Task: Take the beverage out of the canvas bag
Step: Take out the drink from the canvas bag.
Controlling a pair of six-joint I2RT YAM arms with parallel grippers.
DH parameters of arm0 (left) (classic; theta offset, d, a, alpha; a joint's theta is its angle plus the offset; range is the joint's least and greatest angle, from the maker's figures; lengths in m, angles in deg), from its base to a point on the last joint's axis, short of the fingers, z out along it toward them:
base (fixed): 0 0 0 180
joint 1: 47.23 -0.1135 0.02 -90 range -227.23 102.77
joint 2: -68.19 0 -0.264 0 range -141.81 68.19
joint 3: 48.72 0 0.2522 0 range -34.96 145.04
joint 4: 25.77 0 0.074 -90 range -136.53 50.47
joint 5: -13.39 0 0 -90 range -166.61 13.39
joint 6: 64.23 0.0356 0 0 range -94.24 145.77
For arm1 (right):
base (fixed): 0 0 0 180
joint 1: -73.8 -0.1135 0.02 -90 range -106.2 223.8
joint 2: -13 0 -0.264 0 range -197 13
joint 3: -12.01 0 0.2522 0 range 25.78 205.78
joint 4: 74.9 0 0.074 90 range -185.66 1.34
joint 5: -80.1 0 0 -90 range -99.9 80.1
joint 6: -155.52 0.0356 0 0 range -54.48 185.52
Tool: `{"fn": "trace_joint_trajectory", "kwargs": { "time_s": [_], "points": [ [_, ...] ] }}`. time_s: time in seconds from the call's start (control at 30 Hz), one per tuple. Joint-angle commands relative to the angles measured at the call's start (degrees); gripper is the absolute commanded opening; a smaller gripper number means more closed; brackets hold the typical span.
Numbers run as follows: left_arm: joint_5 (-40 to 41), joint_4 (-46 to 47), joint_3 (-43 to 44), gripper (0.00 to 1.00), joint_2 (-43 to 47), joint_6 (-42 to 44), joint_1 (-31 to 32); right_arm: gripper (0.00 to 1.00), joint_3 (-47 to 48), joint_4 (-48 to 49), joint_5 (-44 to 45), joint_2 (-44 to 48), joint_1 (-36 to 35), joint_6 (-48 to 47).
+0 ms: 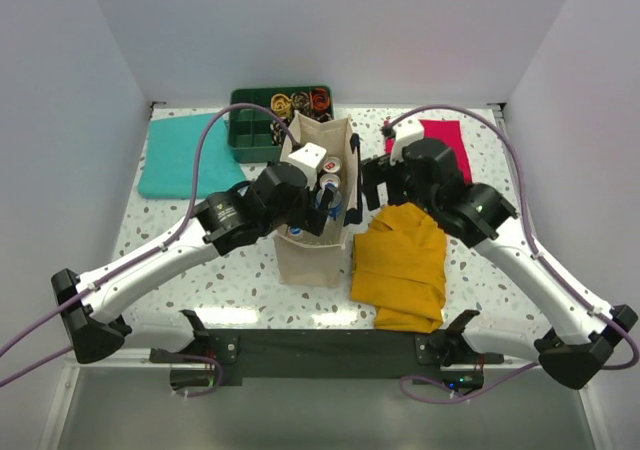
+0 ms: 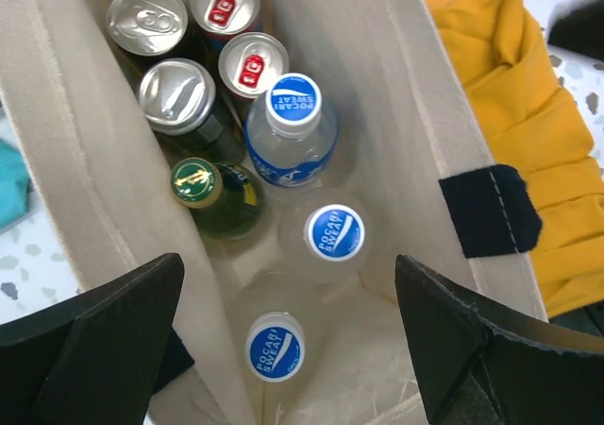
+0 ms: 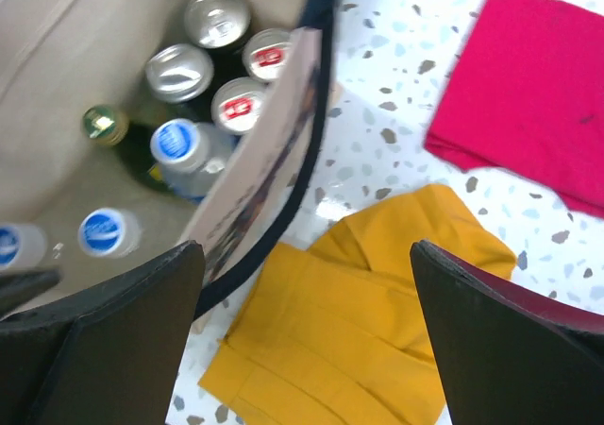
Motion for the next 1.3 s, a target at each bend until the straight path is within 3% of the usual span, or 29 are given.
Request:
{"fn": "trace_joint_trajectory", "kwargs": {
  "time_s": [0.0, 0.33, 0.73, 1.27],
  "points": [
    [-5.1, 2.9, -1.0, 0.98, 3.1, -0.1, -0.2, 0.95, 4.0, -0.9, -10.5, -2.2, 6.0, 1.1],
    [-9.1, 2.2, -7.9, 0.98, 6.7, -1.9, -0.2, 0.96, 1.3, -0.5, -19.2, -2.8, 5.9, 0.0],
    [-6.4, 2.8, -12.3, 1.0, 9.3, -4.4, -0.2, 0.96, 0.7, 1.0, -23.2, -4.5, 6.0, -1.3],
    [-4.1, -10.7, 2.6, 0.98, -3.0, -2.7, -0.4, 0.97, -0.3, 0.6, -21.4, -4.1, 5.9, -2.4]
  ]
}}
